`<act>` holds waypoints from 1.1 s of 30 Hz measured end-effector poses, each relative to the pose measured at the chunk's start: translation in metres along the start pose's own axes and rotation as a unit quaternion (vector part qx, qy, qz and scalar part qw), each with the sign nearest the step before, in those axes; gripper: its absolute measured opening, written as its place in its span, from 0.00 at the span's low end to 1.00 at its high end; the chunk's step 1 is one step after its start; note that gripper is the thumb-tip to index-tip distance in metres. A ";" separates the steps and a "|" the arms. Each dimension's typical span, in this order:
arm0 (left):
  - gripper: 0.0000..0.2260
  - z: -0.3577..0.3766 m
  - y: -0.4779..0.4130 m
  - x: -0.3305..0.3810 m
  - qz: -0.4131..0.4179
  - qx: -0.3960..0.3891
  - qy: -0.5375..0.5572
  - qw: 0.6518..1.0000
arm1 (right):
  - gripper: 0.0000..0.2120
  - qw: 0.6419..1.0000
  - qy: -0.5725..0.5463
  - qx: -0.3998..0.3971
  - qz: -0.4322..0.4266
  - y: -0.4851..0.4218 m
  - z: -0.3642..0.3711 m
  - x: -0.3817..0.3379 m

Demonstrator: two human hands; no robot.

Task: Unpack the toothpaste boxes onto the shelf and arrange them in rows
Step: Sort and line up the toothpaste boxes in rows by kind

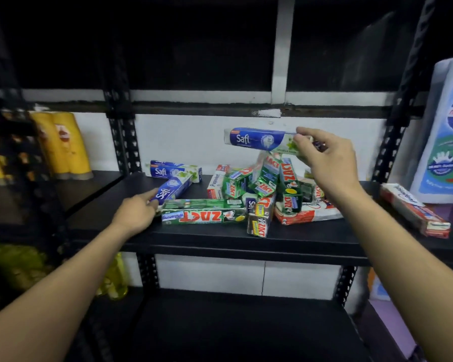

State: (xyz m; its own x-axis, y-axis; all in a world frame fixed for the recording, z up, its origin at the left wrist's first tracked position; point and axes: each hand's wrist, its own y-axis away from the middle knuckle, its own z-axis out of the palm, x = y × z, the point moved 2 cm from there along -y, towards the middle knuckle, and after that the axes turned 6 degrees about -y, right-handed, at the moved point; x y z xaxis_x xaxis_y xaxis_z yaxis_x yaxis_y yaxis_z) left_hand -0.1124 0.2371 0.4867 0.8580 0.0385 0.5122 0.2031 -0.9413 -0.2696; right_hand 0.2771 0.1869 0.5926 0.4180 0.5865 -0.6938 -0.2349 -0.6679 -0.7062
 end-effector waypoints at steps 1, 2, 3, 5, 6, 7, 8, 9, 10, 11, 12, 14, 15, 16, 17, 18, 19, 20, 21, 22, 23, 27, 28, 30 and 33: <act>0.19 -0.003 0.001 -0.003 -0.002 0.003 -0.007 1.000 | 0.18 1.000 0.003 -0.026 -0.009 0.003 0.017 -0.007; 0.19 -0.006 0.002 -0.007 -0.007 0.007 -0.007 1.000 | 0.17 0.998 0.009 -0.053 -0.019 0.008 0.034 -0.015; 0.19 -0.009 0.003 -0.012 -0.013 0.011 -0.004 1.000 | 0.15 0.997 0.019 -0.074 -0.030 0.011 0.050 -0.021; 0.19 -0.014 0.006 -0.023 -0.024 0.013 0.003 1.000 | 0.14 0.992 0.045 -0.106 -0.051 0.020 0.083 -0.029; 0.20 -0.017 0.008 -0.028 -0.028 0.015 0.005 0.999 | 0.14 0.989 0.058 -0.120 -0.060 0.024 0.098 -0.031; 0.20 -0.019 0.009 -0.032 -0.030 0.022 0.006 0.999 | 0.14 0.986 0.075 -0.133 -0.070 0.028 0.113 -0.031; 0.19 -0.022 0.011 -0.035 -0.030 0.032 -0.002 0.999 | 0.14 0.982 0.095 -0.145 -0.079 0.032 0.128 -0.031; 0.17 -0.024 0.012 -0.038 -0.030 0.044 -0.011 0.998 | 0.15 0.978 0.116 -0.152 -0.085 0.035 0.142 -0.028; 0.15 -0.026 0.012 -0.040 -0.032 0.056 -0.019 0.998 | 0.15 0.975 0.135 -0.153 -0.087 0.037 0.154 -0.025; 0.14 -0.027 0.013 -0.042 -0.033 0.067 -0.025 0.997 | 0.15 0.974 0.147 -0.151 -0.084 0.040 0.165 -0.023; 0.14 -0.028 0.013 -0.044 -0.036 0.073 -0.027 0.996 | 0.16 0.974 0.154 -0.148 -0.073 0.042 0.175 -0.020; 0.14 -0.030 0.014 -0.048 -0.039 0.081 -0.014 0.996 | 0.18 0.973 0.162 -0.156 -0.052 0.048 0.191 -0.018; 0.15 -0.031 0.014 -0.048 -0.041 0.084 -0.001 0.996 | 0.20 0.972 0.155 -0.173 -0.040 0.049 0.197 -0.017; 0.15 -0.032 0.014 -0.049 -0.044 0.085 0.015 0.995 | 0.22 0.970 0.135 -0.203 -0.018 0.051 0.203 -0.017; 0.17 -0.033 0.015 -0.049 -0.042 0.086 0.027 0.995 | 0.24 0.963 0.111 -0.247 0.010 0.054 0.208 -0.018; 0.18 -0.033 0.015 -0.050 -0.042 0.086 0.038 0.995 | 0.24 0.950 0.098 -0.297 0.020 0.056 0.213 -0.019; 0.20 -0.034 0.016 -0.050 -0.039 0.088 0.051 0.994 | 0.24 0.935 0.098 -0.341 0.009 0.059 0.217 -0.019; 0.22 -0.033 0.015 -0.052 -0.040 0.088 0.066 0.993 | 0.23 0.924 0.101 -0.369 -0.004 0.061 0.220 -0.019; 0.23 -0.032 0.016 -0.052 -0.039 0.090 0.080 0.992 | 0.23 0.918 0.101 -0.384 -0.016 0.062 0.222 -0.019; 0.24 -0.031 0.015 -0.052 -0.034 0.091 0.092 0.991 | 0.25 0.912 0.110 -0.394 -0.026 0.063 0.222 -0.019; 0.25 -0.030 0.017 -0.050 -0.023 0.095 0.104 0.990 | 0.29 0.905 0.129 -0.405 -0.035 0.066 0.222 -0.019; 0.21 -0.027 0.021 -0.032 0.073 0.092 0.132 0.984 | 0.42 0.867 0.253 -0.421 -0.083 0.086 0.219 -0.013; 0.21 -0.025 0.021 -0.027 0.113 0.084 0.118 0.983 | 0.42 0.870 0.257 -0.411 -0.093 0.089 0.217 -0.010; 0.21 -0.020 0.019 -0.020 0.184 0.068 0.054 0.979 | 0.41 0.877 0.242 -0.402 -0.099 0.090 0.209 -0.007; 0.20 -0.012 0.014 -0.024 0.205 0.046 -0.018 0.978 | 0.40 0.865 0.245 -0.419 -0.126 0.094 0.198 -0.005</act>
State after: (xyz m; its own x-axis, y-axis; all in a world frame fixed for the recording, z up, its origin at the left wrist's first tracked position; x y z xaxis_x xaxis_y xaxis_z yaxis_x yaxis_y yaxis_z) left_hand -0.1361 0.2187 0.4802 0.8921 -0.3222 0.3169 -0.1212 -0.8461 -0.5191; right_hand 0.0796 0.2120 0.5021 0.7328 0.6350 -0.2446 0.5516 -0.7648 -0.3329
